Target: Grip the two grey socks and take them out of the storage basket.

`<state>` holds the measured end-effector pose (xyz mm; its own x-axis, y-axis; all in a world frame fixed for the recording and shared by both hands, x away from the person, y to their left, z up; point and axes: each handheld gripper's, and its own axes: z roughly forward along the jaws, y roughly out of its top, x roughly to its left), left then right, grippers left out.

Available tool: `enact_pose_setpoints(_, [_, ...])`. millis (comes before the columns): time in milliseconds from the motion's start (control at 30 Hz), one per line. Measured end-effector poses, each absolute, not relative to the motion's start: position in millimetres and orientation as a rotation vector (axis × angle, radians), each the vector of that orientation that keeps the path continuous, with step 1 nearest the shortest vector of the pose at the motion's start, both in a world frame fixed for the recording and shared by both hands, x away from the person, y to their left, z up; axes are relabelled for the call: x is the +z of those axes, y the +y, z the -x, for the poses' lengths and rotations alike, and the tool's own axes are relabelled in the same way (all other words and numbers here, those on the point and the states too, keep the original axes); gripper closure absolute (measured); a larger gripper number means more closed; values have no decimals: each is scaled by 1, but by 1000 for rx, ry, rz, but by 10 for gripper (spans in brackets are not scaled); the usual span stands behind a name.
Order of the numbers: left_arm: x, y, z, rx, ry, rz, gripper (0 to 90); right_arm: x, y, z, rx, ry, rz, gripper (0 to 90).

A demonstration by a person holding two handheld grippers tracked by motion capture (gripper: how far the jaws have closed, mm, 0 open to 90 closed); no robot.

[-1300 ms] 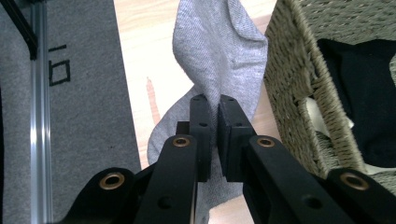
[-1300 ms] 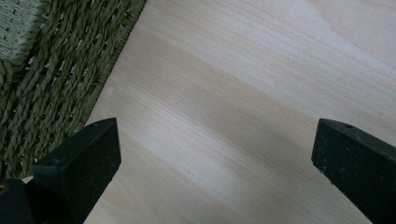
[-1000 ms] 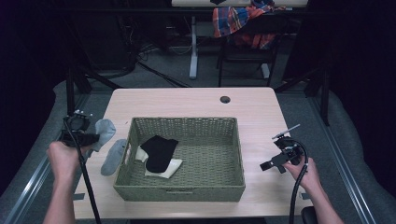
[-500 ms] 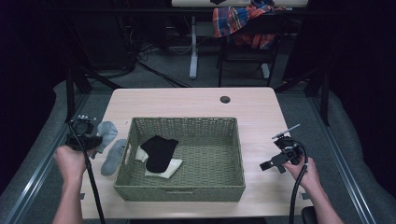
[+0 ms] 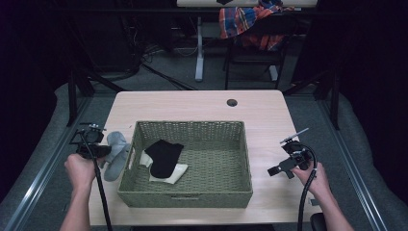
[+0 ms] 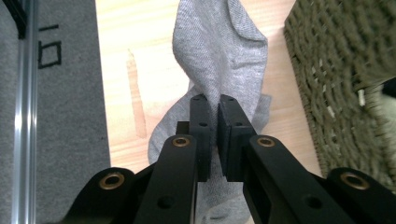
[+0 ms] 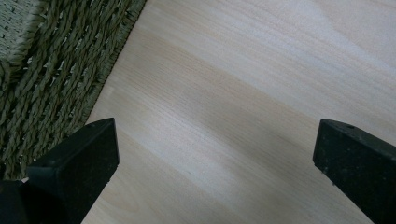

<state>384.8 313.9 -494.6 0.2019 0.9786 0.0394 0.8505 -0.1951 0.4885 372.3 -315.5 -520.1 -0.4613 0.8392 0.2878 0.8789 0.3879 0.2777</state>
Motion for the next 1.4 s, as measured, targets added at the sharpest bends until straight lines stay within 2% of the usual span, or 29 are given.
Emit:
enact_pose_setpoints(700, [-526, 323, -392, 320, 1760, -2110, 856, -520, -312, -372, -584, -2551, 1543, 1])
enact_pose_setpoints(867, [-533, 324, -396, 270, 1779, -2119, 823, -523, -310, -370, -652, -2507, 1593, 1])
enact_pose_setpoints(1033, [-533, 327, -396, 230, 1778, -2124, 682, -519, -313, -373, -579, -2552, 1533, 2])
enact_pose_setpoints(1133, [-530, 329, -395, 221, 1777, -2130, 555, -522, -312, -371, -629, -2522, 1584, 2])
enact_pose_setpoints(1333, [-511, 330, -386, 298, 1803, -2100, 195, -519, -314, -371, -606, -2542, 1551, 3])
enact_pose_setpoints(1400, [-504, 330, -382, 303, 1801, -2113, 140, -520, -314, -369, -637, -2522, 1596, 3])
